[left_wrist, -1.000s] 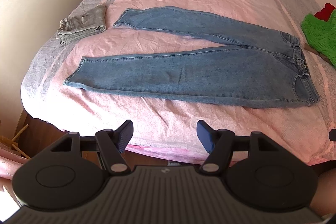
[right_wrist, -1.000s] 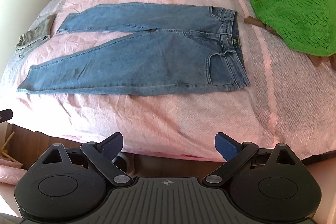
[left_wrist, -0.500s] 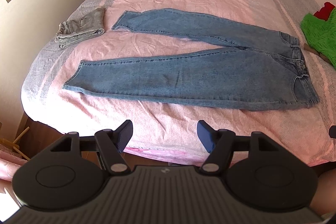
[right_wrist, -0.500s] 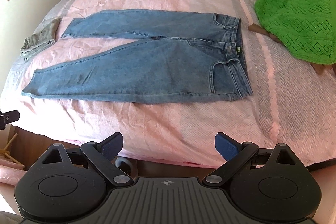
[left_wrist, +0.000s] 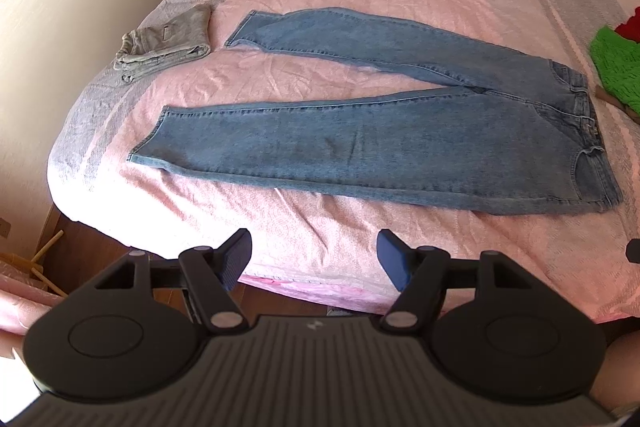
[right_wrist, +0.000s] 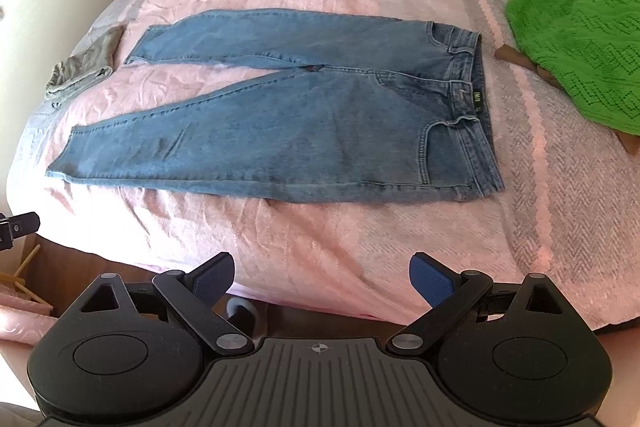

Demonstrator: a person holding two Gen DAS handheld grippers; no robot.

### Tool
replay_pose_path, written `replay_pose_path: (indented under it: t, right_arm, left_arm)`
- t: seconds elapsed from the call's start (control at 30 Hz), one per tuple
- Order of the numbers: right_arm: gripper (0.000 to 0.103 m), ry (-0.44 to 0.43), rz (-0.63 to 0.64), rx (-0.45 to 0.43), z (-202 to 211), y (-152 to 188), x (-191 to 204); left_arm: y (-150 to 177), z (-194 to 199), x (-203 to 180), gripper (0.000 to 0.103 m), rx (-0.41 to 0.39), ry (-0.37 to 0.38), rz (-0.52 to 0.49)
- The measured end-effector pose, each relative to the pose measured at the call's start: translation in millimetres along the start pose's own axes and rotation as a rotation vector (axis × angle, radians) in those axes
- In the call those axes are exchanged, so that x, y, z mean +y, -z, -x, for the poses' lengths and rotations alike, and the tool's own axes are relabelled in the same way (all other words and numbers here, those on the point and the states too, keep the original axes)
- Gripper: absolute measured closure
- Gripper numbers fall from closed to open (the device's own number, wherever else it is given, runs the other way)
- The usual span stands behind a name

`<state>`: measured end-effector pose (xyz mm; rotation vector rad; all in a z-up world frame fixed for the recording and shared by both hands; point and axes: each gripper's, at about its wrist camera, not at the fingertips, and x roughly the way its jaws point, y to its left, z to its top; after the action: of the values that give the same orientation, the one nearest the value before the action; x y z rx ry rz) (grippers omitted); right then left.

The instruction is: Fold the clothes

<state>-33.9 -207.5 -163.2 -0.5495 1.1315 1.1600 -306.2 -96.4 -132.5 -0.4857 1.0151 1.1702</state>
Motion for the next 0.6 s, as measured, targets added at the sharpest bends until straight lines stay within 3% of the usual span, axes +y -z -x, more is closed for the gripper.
replay_pose_path:
  t: [0.3, 0.6]
  right_arm:
    - [0.006, 0.026, -0.037, 0.059, -34.5, -31.4, 1.7]
    - [0.006, 0.104, -0.184, 0.091, -76.2, -79.1, -6.5]
  left_arm:
    - [-33.2, -38.6, 12.4, 0.037, 0.059, 0.002, -0.006]
    - [-113.7, -111.0, 1.7, 0.037, 0.088, 0.072, -0.131]
